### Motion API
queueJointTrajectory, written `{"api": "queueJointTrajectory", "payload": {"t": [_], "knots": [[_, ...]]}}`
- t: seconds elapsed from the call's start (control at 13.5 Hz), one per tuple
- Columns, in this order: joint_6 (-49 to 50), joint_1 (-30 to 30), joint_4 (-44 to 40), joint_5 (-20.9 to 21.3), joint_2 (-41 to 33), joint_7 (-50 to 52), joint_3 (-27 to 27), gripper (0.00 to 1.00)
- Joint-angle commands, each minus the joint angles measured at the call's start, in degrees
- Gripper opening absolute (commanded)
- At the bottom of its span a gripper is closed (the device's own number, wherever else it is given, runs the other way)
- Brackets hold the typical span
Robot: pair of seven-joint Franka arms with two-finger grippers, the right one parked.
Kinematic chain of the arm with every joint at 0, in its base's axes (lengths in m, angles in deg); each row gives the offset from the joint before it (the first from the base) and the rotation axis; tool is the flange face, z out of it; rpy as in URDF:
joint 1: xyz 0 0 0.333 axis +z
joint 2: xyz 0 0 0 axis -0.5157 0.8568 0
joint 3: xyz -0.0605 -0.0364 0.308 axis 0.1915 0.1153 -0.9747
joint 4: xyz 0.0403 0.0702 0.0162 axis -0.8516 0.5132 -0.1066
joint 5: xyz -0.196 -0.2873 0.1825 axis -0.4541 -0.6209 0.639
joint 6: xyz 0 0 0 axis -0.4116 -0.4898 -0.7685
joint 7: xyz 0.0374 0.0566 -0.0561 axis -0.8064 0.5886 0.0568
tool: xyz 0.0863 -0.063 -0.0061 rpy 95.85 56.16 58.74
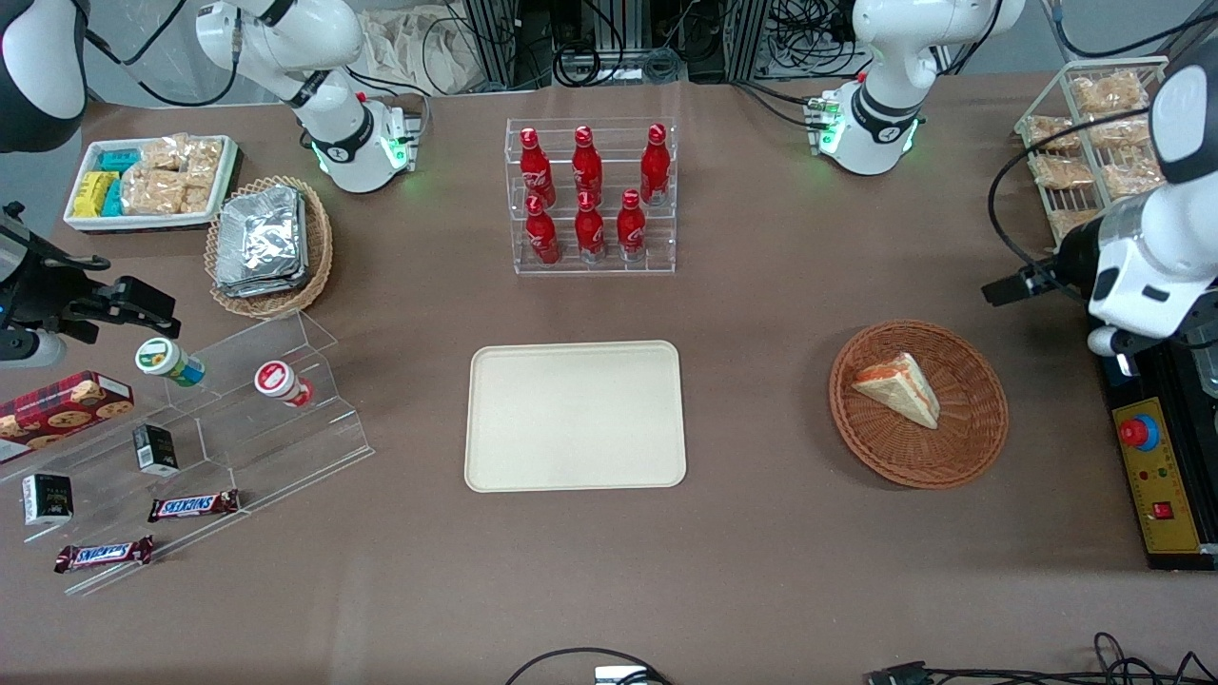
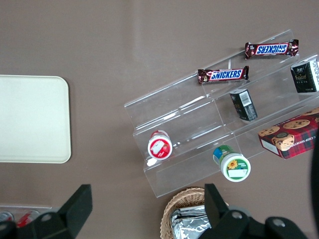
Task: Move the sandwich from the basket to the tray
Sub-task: 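Move the left gripper over the wrapped sandwich in the wicker basket, then lower the left gripper and close it on the wrapped sandwich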
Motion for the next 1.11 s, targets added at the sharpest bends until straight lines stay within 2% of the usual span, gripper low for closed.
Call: {"api": "queueJointTrajectory", "payload": {"t": [0.0,1.03], "knots": [[-1.9,0.7,0.6,-0.9,2.8,3.0,0.1,1.0],[-32.1,-1.4,12.4,-0.7,18.5,18.0,0.7,1.0]]}}
